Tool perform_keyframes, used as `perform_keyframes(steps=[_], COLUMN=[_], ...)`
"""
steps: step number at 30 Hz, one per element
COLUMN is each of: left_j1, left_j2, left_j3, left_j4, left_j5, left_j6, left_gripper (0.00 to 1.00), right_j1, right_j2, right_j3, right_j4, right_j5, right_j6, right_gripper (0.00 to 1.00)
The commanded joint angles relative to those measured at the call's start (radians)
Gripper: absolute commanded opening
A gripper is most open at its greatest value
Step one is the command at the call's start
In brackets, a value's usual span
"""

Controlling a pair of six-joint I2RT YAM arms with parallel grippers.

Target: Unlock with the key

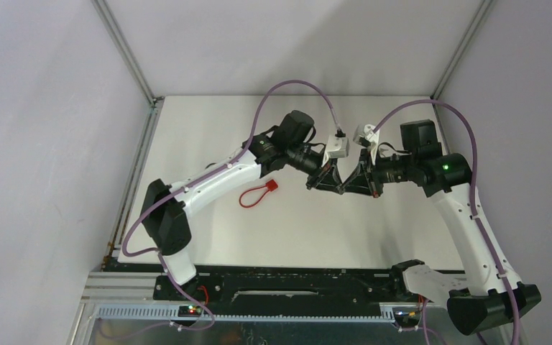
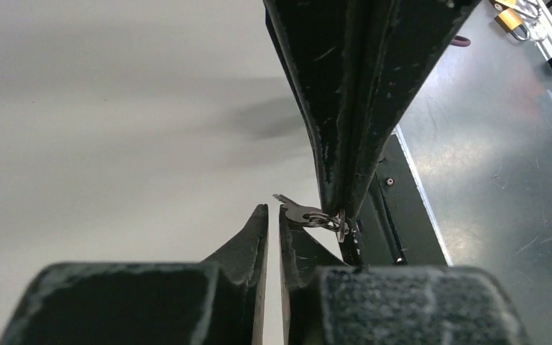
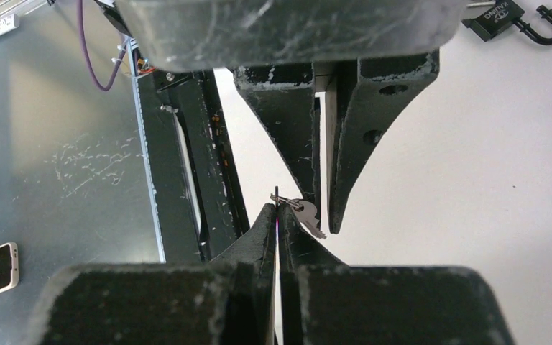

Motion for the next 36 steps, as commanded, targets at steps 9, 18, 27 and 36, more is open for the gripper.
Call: perform_keyframes(steps=[9, 18, 27, 36], left_j1=[0.028, 0.052, 0.024, 0.016], left_j2=[-0.099, -0.139, -0.113, -0.091], left_j3=[0.059, 0.02, -0.004, 0.01], left_j4=[-0.102, -0.075, 0.013, -0.033], left_j5=[-0.003, 0.027, 0.057, -0.05], left_j6=[0.12, 0.082, -0.049, -0.258], left_gripper=[0.0, 0.28, 0.44, 0.31], right_j1=[-0.018, 0.005, -0.05, -0.145], right_j2=[-0.02, -0.018, 0.004, 0.033], right_j3=[0.016, 0.014, 0.012, -0.006], right_j4=[-0.041, 0.007, 0.079, 0.153], right_j5=[0.064, 0.184, 0.073, 0.007], right_j6=[-0.02, 0.045, 0.166, 0.299], right_gripper=[0.0, 0.0, 0.0, 0.0])
